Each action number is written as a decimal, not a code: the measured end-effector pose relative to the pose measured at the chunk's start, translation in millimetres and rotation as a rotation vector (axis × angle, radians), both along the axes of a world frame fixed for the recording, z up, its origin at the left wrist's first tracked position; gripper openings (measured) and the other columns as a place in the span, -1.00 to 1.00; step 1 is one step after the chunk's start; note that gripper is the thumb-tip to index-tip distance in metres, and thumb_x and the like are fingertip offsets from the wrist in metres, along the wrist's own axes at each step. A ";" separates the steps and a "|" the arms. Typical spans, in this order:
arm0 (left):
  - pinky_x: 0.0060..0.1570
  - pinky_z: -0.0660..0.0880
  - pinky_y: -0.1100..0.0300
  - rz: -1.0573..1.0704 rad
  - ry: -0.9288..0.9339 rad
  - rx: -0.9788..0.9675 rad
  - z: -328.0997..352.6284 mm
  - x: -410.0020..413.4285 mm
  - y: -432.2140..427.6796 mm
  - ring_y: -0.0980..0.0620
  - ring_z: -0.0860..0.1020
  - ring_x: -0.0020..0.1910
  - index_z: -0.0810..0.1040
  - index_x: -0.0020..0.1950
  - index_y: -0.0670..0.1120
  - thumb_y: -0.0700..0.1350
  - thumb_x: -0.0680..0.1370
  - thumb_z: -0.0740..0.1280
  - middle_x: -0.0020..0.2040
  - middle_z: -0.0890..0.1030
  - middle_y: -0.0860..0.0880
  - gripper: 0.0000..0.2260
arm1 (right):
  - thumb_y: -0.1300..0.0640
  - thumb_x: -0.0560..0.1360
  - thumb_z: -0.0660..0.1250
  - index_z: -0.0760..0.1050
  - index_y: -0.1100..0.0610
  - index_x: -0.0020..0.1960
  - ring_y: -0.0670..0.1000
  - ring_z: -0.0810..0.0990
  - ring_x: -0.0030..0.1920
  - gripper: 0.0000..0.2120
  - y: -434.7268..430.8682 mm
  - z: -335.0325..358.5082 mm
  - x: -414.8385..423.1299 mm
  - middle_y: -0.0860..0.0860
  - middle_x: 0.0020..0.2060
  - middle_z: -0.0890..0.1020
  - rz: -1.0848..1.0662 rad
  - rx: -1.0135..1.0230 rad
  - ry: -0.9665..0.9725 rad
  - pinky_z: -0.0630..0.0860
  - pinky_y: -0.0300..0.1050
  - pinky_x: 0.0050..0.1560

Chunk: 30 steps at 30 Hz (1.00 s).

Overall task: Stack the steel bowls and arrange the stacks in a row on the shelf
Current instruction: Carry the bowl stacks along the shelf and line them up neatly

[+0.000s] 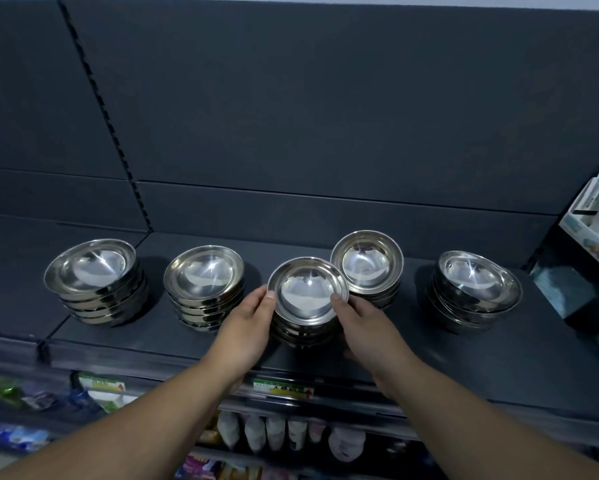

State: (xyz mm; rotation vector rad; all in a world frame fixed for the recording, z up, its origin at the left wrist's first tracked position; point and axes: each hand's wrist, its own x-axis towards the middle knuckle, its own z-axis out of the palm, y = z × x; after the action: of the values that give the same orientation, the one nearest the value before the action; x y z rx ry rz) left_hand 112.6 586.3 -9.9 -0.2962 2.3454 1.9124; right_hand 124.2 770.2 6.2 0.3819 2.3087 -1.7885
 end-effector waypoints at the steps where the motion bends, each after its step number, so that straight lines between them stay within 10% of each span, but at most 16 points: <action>1: 0.43 0.31 0.01 0.001 -0.002 -0.018 3.2 0.4 -0.1 0.09 0.41 0.35 0.37 0.45 0.05 0.21 0.56 0.18 0.35 0.46 0.13 -0.50 | -0.24 0.55 0.22 0.51 -0.11 0.32 -0.08 0.52 0.20 -0.59 0.9 1.4 1.0 -0.17 0.17 0.59 -0.006 0.032 0.034 0.46 -0.05 0.28; 6: 0.41 0.34 -0.02 0.006 -0.003 -0.046 4.1 -1.8 -2.3 0.07 0.45 0.33 0.43 0.42 0.01 0.18 0.59 0.16 0.33 0.53 0.06 -0.54 | -0.16 0.58 0.22 0.57 -0.06 0.25 -0.13 0.50 -0.09 -0.66 -0.8 3.0 4.8 -0.16 -0.12 0.61 -0.007 0.051 0.106 0.44 -0.19 0.01; 18: 0.24 0.38 0.20 -0.018 0.008 -0.004 8.9 5.0 3.7 0.15 0.52 0.17 0.53 0.14 0.13 0.06 0.64 0.14 0.07 0.60 0.19 -0.81 | -0.13 0.57 0.26 0.61 0.05 -0.02 -0.05 0.61 0.07 -0.72 -3.6 11.1 3.6 -0.02 -0.01 0.70 -0.048 -0.009 0.136 0.51 -0.11 0.11; 30: 0.19 0.35 0.22 -0.025 0.059 -0.180 12.2 3.6 6.6 0.10 0.49 0.21 0.48 0.35 -0.01 0.05 0.65 0.12 0.19 0.57 0.09 -0.66 | -0.10 0.59 0.25 0.61 -0.10 -0.07 -0.22 0.56 -0.04 -0.81 -3.8 5.9 5.1 -0.19 -0.11 0.66 -0.026 -0.013 0.141 0.42 -0.34 -0.10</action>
State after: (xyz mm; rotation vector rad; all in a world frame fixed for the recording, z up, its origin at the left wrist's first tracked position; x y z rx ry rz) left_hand 116.1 592.9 2.3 -0.2264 2.5523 1.7244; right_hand 129.4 766.4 12.1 0.2939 2.3946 -1.8994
